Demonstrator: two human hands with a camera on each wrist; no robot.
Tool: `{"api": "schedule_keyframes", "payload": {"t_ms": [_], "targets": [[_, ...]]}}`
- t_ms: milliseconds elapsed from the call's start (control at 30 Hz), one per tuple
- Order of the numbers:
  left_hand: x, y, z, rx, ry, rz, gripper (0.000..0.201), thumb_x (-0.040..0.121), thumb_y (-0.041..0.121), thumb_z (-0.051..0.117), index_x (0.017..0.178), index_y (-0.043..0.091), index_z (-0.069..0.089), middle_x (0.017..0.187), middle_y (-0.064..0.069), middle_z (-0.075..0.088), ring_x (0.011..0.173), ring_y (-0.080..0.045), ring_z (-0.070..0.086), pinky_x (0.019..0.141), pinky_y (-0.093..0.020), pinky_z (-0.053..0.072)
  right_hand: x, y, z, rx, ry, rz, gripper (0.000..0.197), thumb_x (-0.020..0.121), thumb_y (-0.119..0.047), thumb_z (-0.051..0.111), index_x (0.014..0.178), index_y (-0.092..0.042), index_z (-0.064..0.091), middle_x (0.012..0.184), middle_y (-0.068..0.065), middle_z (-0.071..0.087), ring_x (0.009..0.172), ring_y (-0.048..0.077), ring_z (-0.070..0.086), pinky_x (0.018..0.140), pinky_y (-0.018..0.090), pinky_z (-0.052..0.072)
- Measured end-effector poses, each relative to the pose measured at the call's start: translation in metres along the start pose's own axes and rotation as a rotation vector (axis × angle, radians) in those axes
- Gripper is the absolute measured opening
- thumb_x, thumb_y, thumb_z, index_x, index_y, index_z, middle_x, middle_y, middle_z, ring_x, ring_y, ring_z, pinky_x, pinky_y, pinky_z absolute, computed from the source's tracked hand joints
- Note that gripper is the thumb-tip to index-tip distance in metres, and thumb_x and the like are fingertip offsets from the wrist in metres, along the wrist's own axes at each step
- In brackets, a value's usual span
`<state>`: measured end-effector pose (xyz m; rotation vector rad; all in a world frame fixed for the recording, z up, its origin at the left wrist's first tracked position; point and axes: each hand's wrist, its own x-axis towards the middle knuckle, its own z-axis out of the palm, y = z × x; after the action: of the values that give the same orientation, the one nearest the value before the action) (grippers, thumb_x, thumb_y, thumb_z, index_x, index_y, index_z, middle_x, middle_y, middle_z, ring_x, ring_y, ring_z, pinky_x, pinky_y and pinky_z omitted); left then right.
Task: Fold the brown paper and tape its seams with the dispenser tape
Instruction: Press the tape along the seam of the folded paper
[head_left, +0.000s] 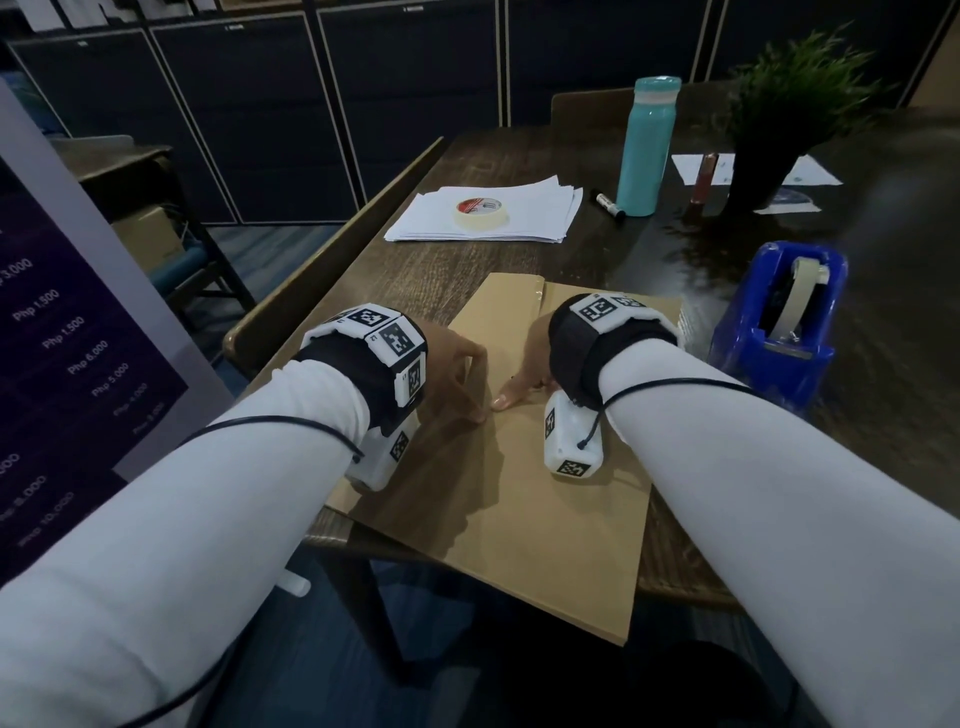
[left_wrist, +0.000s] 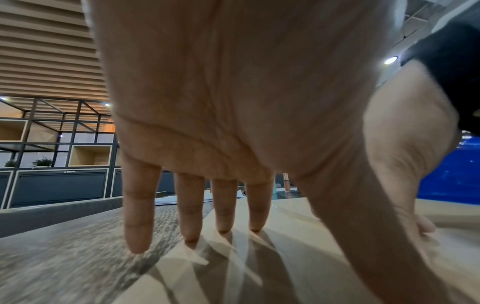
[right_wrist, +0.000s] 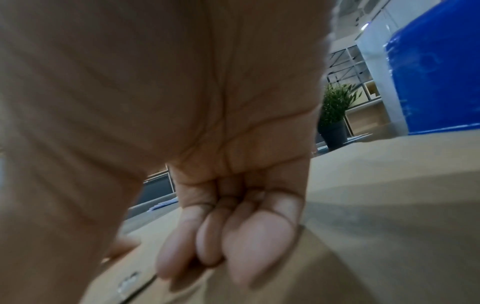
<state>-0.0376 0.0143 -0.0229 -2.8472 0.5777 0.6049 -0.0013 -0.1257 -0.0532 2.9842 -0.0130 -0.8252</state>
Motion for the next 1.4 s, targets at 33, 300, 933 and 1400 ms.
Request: {"api": "schedule_keyframes", "payload": {"t_ms": [33,300,933,1400], "targets": [[0.0,0.0,0.0,0.002,-0.002,-0.002,0.074,0.076,0.055,0.071,0.139,0.027,0.044,0.135,0.0,0.056,0.12,-0.024,0.055,0.093,-0.032,0.043,0.001,0.0,0.0,-0.022,0.005,-0.001,0.075,0.045,-0.083,0.068,0.074,-0.016,0.054,0.08,0.003,0.064,0.092,0.024,0.062,0.096,0.041,0.047],[0.003,-0.002,0.001,0.05,0.003,-0.016,0.088,0.074,0.063,0.068,0.148,0.033,0.03,0.149,0.004,0.043,0.13,-0.024,0.047,0.102,-0.034,0.038,0.002,0.01,0.002,0.002,-0.03,-0.039,0.056,0.083,-0.061,0.058,0.088,-0.005,0.05,0.09,0.006,0.057,0.082,0.019,0.054,0.069,0.029,0.037],[0.005,-0.004,0.003,0.031,0.025,-0.002,0.089,0.075,0.06,0.068,0.149,0.034,0.027,0.15,0.002,0.041,0.131,-0.024,0.045,0.1,-0.032,0.037,-0.01,0.006,-0.002,0.01,-0.025,-0.038,0.051,0.078,-0.063,0.062,0.069,-0.015,0.047,0.068,0.002,0.054,0.064,0.017,0.048,0.082,0.035,0.042],[0.005,-0.005,0.004,0.003,0.034,0.017,0.08,0.073,0.059,0.071,0.141,0.029,0.041,0.136,0.002,0.055,0.117,-0.023,0.055,0.083,-0.027,0.038,-0.018,0.011,-0.002,0.129,0.013,-0.049,0.055,0.064,-0.067,0.072,0.075,-0.016,0.053,0.074,0.002,0.063,0.079,0.024,0.057,0.095,0.04,0.048]]}}
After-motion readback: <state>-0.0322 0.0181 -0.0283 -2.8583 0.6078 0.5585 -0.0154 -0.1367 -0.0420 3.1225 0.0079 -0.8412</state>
